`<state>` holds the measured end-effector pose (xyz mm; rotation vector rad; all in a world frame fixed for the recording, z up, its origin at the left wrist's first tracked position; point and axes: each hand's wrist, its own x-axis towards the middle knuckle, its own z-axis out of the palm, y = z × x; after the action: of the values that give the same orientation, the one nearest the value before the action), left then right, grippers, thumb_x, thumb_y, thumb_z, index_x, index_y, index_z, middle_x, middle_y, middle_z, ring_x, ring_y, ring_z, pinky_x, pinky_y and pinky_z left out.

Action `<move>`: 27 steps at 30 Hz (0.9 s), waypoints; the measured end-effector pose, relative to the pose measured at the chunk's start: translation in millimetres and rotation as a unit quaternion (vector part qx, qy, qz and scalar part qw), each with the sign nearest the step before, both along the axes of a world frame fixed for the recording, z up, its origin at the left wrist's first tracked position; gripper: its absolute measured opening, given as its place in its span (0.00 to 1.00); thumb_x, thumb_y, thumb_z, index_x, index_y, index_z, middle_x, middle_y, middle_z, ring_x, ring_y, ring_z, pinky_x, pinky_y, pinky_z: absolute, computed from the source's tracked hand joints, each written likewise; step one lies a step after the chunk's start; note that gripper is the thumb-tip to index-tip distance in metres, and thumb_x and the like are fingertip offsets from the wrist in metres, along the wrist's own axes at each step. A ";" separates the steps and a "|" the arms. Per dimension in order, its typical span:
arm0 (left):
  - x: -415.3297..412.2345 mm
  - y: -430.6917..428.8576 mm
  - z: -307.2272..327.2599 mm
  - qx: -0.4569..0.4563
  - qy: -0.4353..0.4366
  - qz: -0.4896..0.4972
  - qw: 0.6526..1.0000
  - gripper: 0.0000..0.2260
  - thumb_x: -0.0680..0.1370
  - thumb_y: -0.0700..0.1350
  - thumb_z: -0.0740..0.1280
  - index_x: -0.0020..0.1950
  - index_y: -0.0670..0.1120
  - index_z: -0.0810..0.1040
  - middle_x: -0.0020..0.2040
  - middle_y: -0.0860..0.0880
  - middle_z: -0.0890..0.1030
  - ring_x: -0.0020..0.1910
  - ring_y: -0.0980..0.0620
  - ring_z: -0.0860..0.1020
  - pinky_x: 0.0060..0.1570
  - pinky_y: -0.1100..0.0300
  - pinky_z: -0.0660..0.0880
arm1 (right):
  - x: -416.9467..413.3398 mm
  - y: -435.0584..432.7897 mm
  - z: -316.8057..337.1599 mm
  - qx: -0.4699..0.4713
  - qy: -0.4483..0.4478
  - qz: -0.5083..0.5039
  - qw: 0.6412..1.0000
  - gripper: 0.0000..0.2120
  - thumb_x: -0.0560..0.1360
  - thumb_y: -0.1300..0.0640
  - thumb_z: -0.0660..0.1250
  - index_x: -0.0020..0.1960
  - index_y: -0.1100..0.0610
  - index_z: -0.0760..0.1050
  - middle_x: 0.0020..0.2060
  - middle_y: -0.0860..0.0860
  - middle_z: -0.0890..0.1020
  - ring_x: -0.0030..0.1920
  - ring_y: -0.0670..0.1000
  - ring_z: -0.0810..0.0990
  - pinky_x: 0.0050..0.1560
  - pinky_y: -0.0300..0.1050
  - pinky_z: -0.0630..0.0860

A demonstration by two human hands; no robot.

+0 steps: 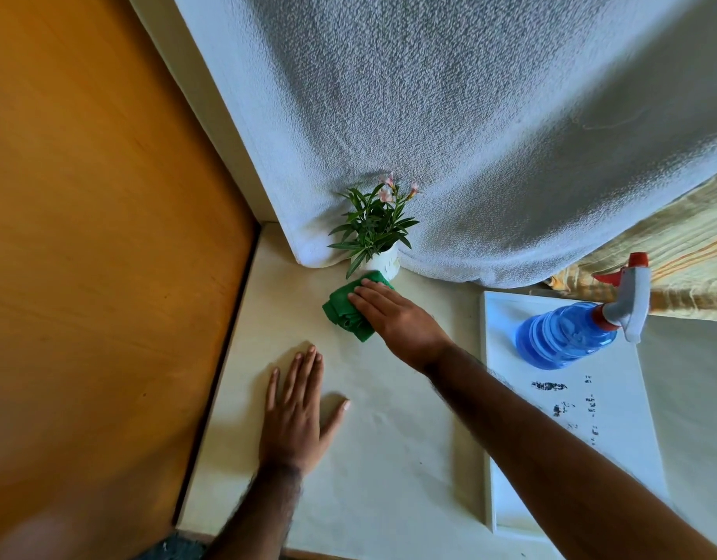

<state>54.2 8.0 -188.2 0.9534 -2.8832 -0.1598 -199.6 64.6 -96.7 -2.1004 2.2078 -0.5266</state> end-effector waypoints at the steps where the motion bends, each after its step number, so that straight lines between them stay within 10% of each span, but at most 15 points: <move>1: 0.0 0.2 -0.3 -0.001 0.000 0.000 1.000 0.40 0.80 0.66 0.62 0.83 0.43 0.60 0.84 0.43 0.63 0.83 0.43 0.62 0.78 0.36 0.66 | -0.7 -0.3 2.5 -0.010 0.004 -0.004 1.000 0.22 0.80 0.66 0.51 0.68 0.68 0.75 0.65 0.64 0.79 0.69 0.64 0.76 0.69 0.60 0.73; 19: 1.7 -1.6 -5.9 0.023 -0.009 0.002 1.000 0.39 0.82 0.68 0.53 0.85 0.45 0.55 0.86 0.45 0.59 0.84 0.45 0.59 0.80 0.38 0.61 | -7.5 0.3 15.4 -0.042 0.015 -0.027 0.999 0.21 0.81 0.65 0.52 0.69 0.67 0.76 0.66 0.62 0.79 0.69 0.63 0.76 0.71 0.59 0.71; 27: 1.3 -1.9 -5.5 0.028 -0.024 0.007 0.999 0.39 0.81 0.69 0.52 0.85 0.46 0.53 0.86 0.46 0.57 0.85 0.46 0.57 0.81 0.38 0.60 | -7.7 7.8 -9.4 0.106 -0.026 -0.027 0.994 0.23 0.81 0.68 0.55 0.76 0.65 0.66 0.73 0.62 0.72 0.76 0.62 0.67 0.73 0.58 0.69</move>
<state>55.4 6.0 -193.8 0.9990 -2.9295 -0.2211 -207.3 72.4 -106.1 -1.9053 2.1874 -0.3280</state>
